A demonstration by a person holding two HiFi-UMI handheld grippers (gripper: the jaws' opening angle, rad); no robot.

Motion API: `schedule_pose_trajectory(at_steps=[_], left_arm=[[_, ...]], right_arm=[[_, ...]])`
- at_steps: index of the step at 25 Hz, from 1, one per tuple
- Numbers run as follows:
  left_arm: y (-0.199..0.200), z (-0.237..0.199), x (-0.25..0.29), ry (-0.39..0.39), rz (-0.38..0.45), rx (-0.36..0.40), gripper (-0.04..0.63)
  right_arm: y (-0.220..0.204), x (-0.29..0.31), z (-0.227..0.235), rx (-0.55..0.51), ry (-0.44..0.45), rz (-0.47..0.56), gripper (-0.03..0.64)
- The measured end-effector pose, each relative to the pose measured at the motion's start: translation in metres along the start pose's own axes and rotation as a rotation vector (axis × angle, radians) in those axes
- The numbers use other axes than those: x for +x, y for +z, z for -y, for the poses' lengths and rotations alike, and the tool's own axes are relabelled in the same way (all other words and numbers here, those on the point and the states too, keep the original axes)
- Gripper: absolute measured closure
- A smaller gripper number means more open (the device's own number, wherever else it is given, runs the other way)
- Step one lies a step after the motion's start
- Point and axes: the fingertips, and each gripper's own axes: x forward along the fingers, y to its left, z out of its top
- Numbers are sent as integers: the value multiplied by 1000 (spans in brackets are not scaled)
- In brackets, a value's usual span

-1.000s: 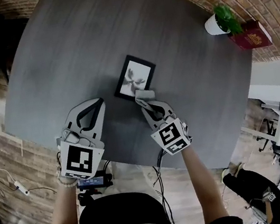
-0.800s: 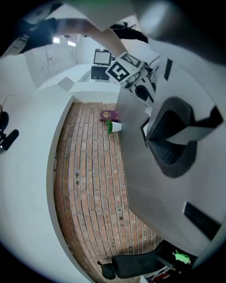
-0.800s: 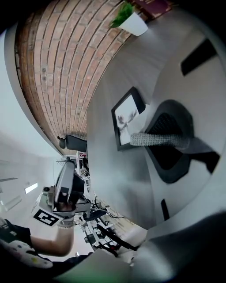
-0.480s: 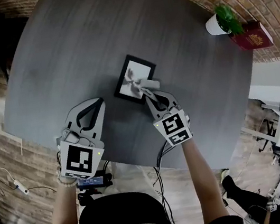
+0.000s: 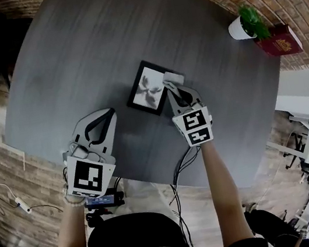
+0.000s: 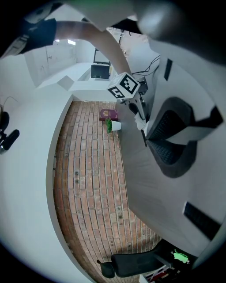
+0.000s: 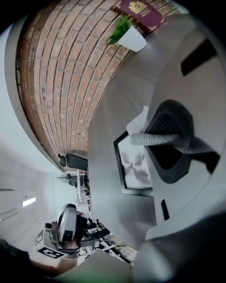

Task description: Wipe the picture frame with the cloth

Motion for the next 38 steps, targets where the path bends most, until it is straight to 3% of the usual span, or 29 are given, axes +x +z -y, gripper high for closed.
schedule_pose_trajectory(at_steps=[9, 13, 18, 23, 35, 38], left_arm=[[5, -2, -2, 2, 10, 30, 586], [-2, -4, -5, 16, 1, -11, 586], [2, -8, -9, 22, 14, 19, 586], [-5, -12, -15, 41, 2, -19, 586], [-1, -14, -14, 40, 10, 10, 586], [-5, -12, -13, 42, 5, -17, 586]], right_arm=[[10, 9, 5, 17, -20, -15, 592], [20, 18, -4, -5, 3, -23, 592], [33, 30, -16, -46, 45, -31, 592], [46, 42, -27, -84, 87, -40, 592], [44, 40, -56, -105, 195, -65, 592], [41, 35, -65, -110, 219, -62, 592]])
